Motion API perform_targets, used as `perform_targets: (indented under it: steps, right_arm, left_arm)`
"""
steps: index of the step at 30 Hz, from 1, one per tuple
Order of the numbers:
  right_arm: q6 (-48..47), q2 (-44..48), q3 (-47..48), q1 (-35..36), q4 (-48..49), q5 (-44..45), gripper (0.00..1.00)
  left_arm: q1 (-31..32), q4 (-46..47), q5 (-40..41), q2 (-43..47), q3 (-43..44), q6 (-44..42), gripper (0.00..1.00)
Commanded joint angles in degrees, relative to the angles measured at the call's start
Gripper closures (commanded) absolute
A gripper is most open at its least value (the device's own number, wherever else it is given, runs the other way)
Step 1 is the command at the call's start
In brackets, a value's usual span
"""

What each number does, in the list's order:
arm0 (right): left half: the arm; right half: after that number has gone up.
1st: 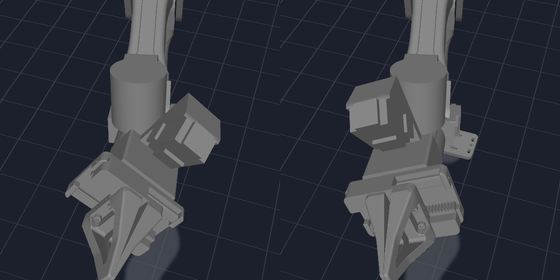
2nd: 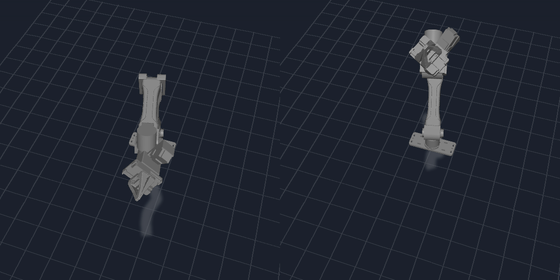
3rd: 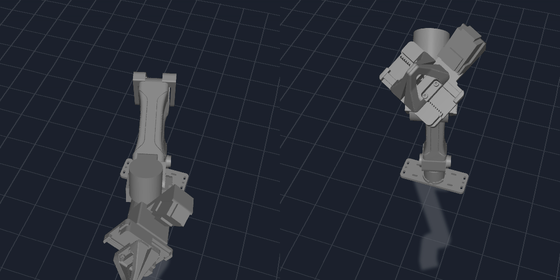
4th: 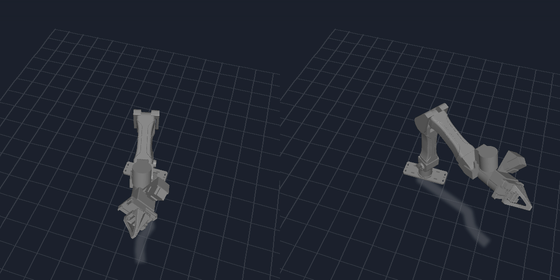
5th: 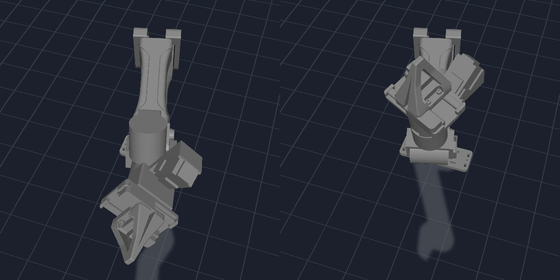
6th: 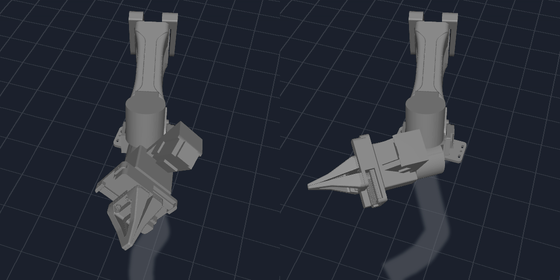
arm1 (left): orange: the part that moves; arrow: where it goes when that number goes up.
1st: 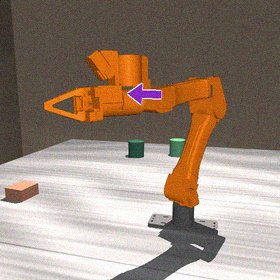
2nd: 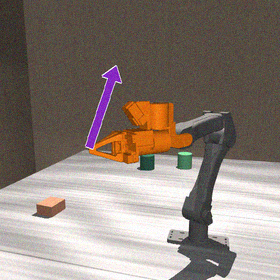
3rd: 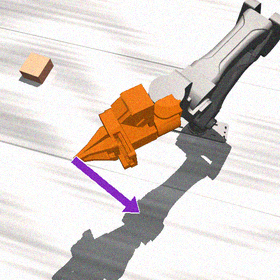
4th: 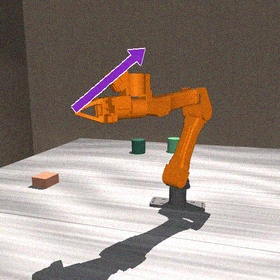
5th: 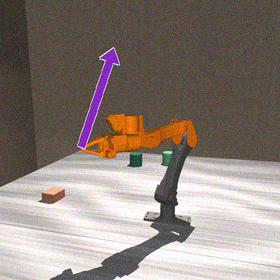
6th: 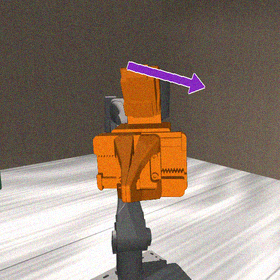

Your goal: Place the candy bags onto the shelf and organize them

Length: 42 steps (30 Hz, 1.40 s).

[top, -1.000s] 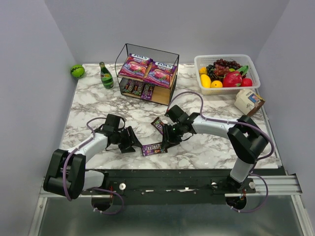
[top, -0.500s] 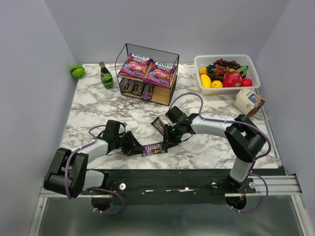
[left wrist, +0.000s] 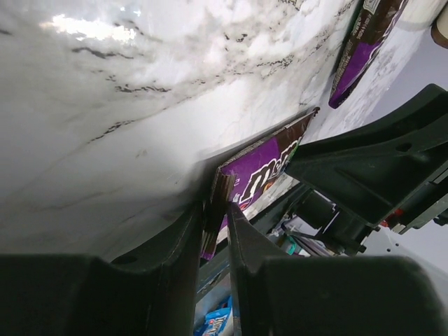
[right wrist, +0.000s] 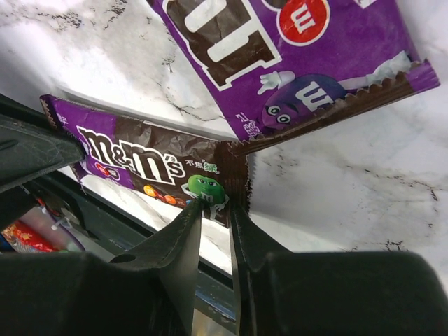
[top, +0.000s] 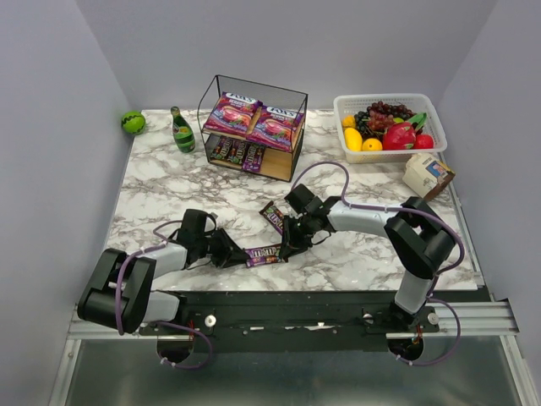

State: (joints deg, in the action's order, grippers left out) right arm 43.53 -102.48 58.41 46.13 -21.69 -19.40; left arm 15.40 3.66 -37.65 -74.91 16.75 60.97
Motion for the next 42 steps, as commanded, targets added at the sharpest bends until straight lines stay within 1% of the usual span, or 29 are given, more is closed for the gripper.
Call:
perform_targets:
  steps: [1, 4, 6, 9, 10, 11, 15, 17, 21, 23, 26, 28, 31, 33, 34, 37, 38, 41, 42]
  right_arm:
    - [-0.3, -1.9, 0.2, 0.7, 1.5, -0.7, 0.7]
    - [0.1, -2.3, 0.4, 0.9, 1.5, -1.0, 0.7]
    - [0.2, -2.8, 0.4, 1.0, 1.5, -1.2, 0.7]
    - [0.2, -3.0, 0.3, 1.1, 1.5, -1.0, 0.7]
    - [0.4, -2.5, 0.2, 1.1, 1.4, -0.8, 0.7]
    - [0.5, -2.0, -0.1, 1.1, 1.3, -0.5, 0.7]
    - [0.9, 1.7, -0.1, 1.2, -0.5, 3.6, 0.7]
    - [1.1, 5.1, 0.1, 1.1, -3.0, 6.1, 0.68]
    - [1.7, 12.0, 0.9, 1.1, -7.3, 14.3, 0.64]
    - [2.3, 14.4, 1.3, 1.0, -9.5, 16.6, 0.61]
    - [3.1, 18.7, 1.7, 1.1, -11.9, 20.8, 0.58]
    - [3.8, 21.3, 1.9, 1.0, -13.1, 23.4, 0.57]
    - [4.4, 24.2, 2.1, 1.0, -14.3, 26.9, 0.55]
    - [4.6, 25.5, 2.3, 0.9, -15.1, 29.2, 0.54]
    - [4.7, 26.5, 2.4, 0.9, -15.8, 29.9, 0.54]
    - [4.8, 28.0, 2.3, 0.5, -17.2, 31.9, 0.53]
    - [4.9, 29.2, 2.2, 0.3, -17.7, 32.3, 0.53]
    - [5.1, 31.0, 1.2, -0.2, -18.6, 33.7, 0.52]
    - [5.2, 32.3, 0.3, -0.3, -18.9, 34.3, 0.52]
  left_arm:
    - [0.5, 2.4, -1.8, -1.0, -0.5, 1.2, 0.71]
    - [0.5, 3.6, -2.2, -1.4, -0.4, 1.9, 0.71]
    - [0.5, 4.2, -2.5, -1.8, -0.2, 2.0, 0.73]
    - [0.5, 5.0, -3.0, -2.3, -0.1, 2.0, 0.87]
    - [0.5, 5.0, -3.1, -2.3, 0.0, 2.2, 0.99]
    - [0.5, 4.7, -3.1, -2.2, 0.3, 2.1, 1.0]
    - [0.4, 3.6, -2.4, -0.4, 2.0, 2.7, 1.0]
    - [0.3, 0.1, -0.6, 0.9, 4.2, 2.0, 1.0]
    - [-0.4, -5.9, 3.6, 7.7, 8.7, -0.8, 1.0]
    - [-1.2, -9.5, 5.2, 10.0, 11.7, -2.1, 1.0]
    - [-2.6, -12.0, 7.5, 13.6, 14.8, -3.6, 1.0]
    - [-3.2, -12.0, 8.0, 15.7, 16.0, -3.7, 1.0]
    - [-3.6, -9.6, 8.2, 17.4, 15.9, -1.2, 1.0]
    - [-3.6, -5.8, 8.8, 18.0, 15.4, 1.0, 1.0]
    - [-3.6, -4.3, 10.2, 18.0, 14.6, 2.1, 1.0]
    - [-3.6, 4.0, 13.2, 17.7, 11.7, 9.1, 1.0]
    - [-3.6, 8.2, 15.8, 17.4, 11.0, 12.2, 1.0]
    - [-3.4, 14.3, 19.6, 15.2, 10.2, 15.0, 1.0]
    - [-3.3, 15.3, 20.5, 13.2, 10.6, 15.7, 1.0]
